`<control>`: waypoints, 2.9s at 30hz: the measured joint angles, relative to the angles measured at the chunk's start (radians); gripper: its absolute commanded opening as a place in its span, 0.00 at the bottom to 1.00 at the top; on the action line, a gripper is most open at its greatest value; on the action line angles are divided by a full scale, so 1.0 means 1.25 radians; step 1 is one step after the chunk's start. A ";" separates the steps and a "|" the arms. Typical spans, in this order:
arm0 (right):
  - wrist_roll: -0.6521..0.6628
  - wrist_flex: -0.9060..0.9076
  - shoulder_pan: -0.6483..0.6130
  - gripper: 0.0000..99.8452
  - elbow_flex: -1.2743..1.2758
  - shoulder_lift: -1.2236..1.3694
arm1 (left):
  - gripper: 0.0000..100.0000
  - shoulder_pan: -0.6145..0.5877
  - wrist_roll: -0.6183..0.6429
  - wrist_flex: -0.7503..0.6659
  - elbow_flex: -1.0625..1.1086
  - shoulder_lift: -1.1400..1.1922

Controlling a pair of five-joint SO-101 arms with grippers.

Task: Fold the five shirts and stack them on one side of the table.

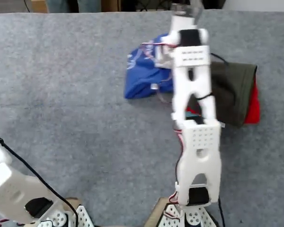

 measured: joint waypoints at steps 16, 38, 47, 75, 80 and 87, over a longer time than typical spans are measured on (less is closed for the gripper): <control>0.169 0.001 0.346 0.01 0.188 -0.210 | 0.03 0.000 0.000 0.000 0.000 0.000; 0.149 0.004 0.176 0.01 0.188 -0.385 | 0.03 0.056 0.000 0.000 0.000 0.000; 0.149 0.004 0.287 0.01 0.313 -0.372 | 0.03 0.060 0.000 0.000 0.000 0.000; 0.190 0.001 0.351 0.12 0.152 -0.340 | 0.03 0.079 0.000 0.000 0.000 0.000; 0.184 -0.009 0.301 0.04 0.098 -0.311 | 0.03 0.079 0.000 0.000 0.000 0.000; 0.184 -0.015 0.383 0.02 0.114 -0.163 | 0.03 0.079 0.000 0.000 0.000 0.000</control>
